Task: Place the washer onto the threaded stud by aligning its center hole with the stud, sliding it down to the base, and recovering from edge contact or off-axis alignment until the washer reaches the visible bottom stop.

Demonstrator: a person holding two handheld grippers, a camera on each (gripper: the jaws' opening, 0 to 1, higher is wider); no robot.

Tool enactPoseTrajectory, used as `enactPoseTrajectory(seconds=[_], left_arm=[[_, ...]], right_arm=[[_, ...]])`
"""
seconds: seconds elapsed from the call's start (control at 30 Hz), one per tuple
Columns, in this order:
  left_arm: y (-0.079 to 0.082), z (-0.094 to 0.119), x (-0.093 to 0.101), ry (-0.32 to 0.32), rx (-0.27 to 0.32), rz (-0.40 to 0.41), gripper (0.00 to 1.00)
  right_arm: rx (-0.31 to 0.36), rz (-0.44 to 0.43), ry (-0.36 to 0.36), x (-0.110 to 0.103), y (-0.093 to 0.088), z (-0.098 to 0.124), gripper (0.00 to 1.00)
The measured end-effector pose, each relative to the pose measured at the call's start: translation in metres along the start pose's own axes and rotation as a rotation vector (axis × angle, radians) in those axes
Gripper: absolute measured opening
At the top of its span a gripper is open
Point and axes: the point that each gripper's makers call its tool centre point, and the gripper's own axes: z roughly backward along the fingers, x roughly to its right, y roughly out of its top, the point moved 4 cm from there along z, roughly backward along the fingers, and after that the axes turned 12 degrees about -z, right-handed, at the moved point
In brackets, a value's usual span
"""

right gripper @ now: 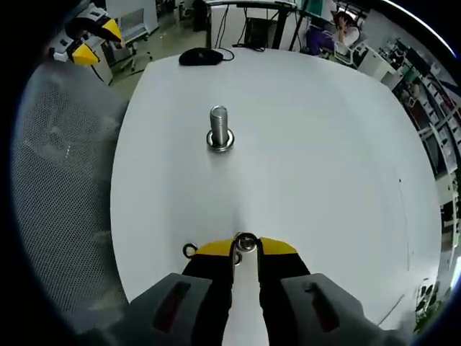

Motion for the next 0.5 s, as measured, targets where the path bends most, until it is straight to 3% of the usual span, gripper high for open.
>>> enactPoseTrajectory(seconds=[0.5], left_arm=[[-0.001, 0.0, 0.0, 0.006, -0.005, 0.0, 0.21]], right_arm=[[-0.065, 0.014, -0.001, 0.004, -0.009, -0.023, 0.15]])
